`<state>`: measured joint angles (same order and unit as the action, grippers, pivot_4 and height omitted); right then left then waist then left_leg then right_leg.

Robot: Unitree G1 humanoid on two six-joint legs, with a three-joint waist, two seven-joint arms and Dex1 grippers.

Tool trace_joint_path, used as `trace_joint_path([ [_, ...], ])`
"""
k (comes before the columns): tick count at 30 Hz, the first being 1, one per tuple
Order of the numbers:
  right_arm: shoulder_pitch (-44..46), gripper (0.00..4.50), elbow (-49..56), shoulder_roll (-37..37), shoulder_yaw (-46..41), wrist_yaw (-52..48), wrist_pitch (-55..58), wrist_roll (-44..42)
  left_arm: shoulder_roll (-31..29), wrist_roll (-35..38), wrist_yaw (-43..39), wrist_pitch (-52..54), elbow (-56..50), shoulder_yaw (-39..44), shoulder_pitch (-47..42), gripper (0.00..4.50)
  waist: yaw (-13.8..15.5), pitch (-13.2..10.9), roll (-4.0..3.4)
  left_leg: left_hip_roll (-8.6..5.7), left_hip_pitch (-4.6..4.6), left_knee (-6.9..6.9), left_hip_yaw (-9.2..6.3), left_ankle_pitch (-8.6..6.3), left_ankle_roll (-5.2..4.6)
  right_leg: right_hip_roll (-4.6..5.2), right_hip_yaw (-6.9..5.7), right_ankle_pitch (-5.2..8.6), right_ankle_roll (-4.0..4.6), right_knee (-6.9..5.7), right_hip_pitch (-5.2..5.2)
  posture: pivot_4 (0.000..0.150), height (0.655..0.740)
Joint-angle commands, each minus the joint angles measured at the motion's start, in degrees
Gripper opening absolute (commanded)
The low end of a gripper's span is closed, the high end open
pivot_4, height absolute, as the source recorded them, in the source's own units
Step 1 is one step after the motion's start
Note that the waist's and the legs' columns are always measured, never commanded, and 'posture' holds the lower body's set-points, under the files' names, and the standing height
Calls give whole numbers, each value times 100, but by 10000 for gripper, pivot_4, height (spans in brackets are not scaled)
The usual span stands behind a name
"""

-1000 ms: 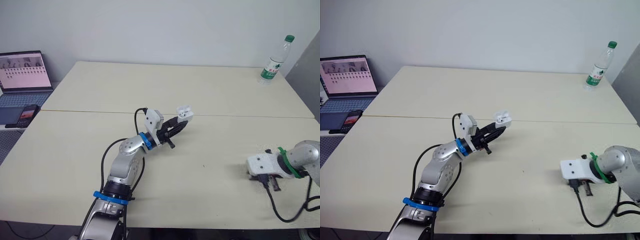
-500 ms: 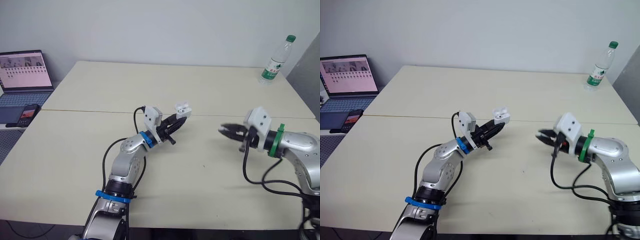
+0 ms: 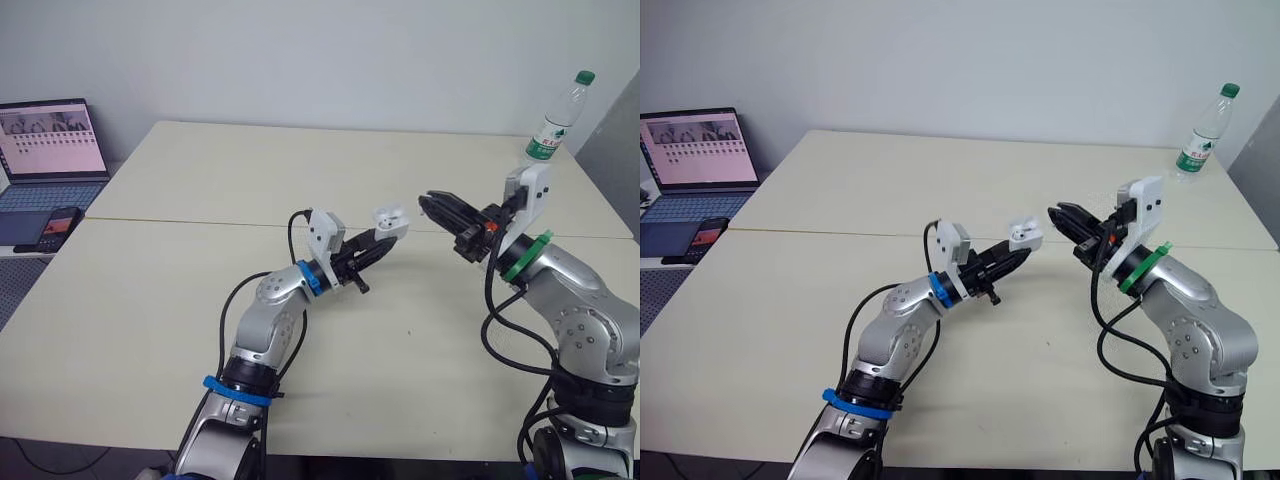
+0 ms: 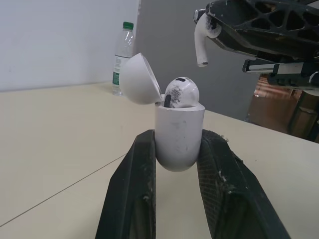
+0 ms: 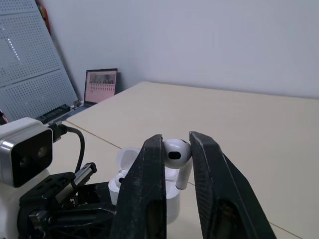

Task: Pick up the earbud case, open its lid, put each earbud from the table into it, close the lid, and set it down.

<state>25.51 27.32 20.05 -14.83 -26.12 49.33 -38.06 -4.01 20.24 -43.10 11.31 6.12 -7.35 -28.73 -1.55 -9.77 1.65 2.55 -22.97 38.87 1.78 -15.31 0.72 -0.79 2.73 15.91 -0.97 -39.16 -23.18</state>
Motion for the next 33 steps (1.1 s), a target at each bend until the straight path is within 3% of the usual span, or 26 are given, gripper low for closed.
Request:
trace_joint_path([
  [1, 53, 3625, 315, -49, 103, 159, -28, -241, 87, 108, 1, 32, -366, -66, -94, 7836, -2, 0, 0, 0, 0, 0, 0, 0, 0, 0, 0, 0, 0, 0, 0, 1500, 7362],
  [33, -232, 3625, 2, 436, 778, 101, -820, 320, 46, 116, -73, -54, -260, 5, 43, 7836, -5, 0, 1, 1, -3, -5, 0, 0, 0, -2, -1, 1, -1, 11, -2, 1500, 7362],
])
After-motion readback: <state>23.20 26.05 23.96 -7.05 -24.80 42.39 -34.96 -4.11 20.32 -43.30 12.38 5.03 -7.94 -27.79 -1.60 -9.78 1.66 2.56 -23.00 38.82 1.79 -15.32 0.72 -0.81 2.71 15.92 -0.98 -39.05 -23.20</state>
